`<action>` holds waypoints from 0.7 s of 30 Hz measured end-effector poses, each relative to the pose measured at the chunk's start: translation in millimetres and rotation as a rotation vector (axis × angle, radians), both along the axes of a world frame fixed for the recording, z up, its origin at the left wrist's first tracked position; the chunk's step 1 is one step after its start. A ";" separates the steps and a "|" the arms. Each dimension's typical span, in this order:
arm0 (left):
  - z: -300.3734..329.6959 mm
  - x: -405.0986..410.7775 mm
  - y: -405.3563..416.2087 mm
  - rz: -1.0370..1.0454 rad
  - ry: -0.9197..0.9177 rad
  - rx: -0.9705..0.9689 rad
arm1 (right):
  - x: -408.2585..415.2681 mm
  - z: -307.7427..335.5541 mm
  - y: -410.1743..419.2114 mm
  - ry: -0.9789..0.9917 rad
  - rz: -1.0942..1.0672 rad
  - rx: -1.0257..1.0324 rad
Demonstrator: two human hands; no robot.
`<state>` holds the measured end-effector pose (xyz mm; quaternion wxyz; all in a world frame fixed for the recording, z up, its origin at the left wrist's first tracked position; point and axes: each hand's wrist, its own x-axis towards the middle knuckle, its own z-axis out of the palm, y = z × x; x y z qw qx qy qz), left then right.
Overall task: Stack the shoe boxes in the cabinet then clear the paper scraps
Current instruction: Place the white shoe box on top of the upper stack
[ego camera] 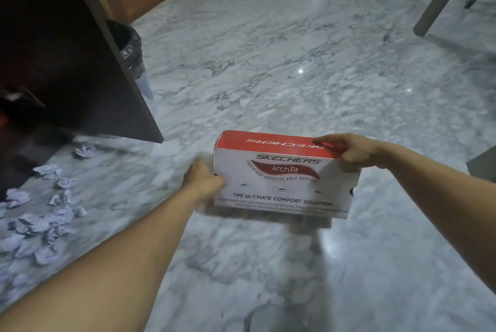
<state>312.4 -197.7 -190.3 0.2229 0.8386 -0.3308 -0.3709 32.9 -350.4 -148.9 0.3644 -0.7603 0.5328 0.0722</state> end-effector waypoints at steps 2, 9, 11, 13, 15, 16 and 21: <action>-9.6 2.5 5.8 0.004 0.106 0.018 | 2.2 -0.9 -1.3 -0.021 -0.043 -0.004; -9.4 2.6 15.6 -0.070 0.287 -0.036 | -3.6 -40.4 -2.5 -0.221 -0.449 -0.174; -10.4 2.6 14.7 -0.059 0.315 -0.055 | -3.1 -52.0 4.7 -0.241 -0.566 -0.201; -9.8 0.3 14.4 -0.060 0.335 -0.068 | -2.4 -63.4 13.2 -0.230 -0.634 -0.163; -10.3 -1.3 14.8 -0.062 0.358 -0.069 | -2.6 -70.2 21.8 -0.246 -0.647 -0.094; -8.8 -2.6 15.1 -0.058 0.370 -0.069 | -3.2 -71.9 25.1 -0.270 -0.656 -0.066; 7.1 -2.6 13.2 0.023 0.385 -0.112 | -4.7 -58.5 32.6 -0.404 -0.719 0.014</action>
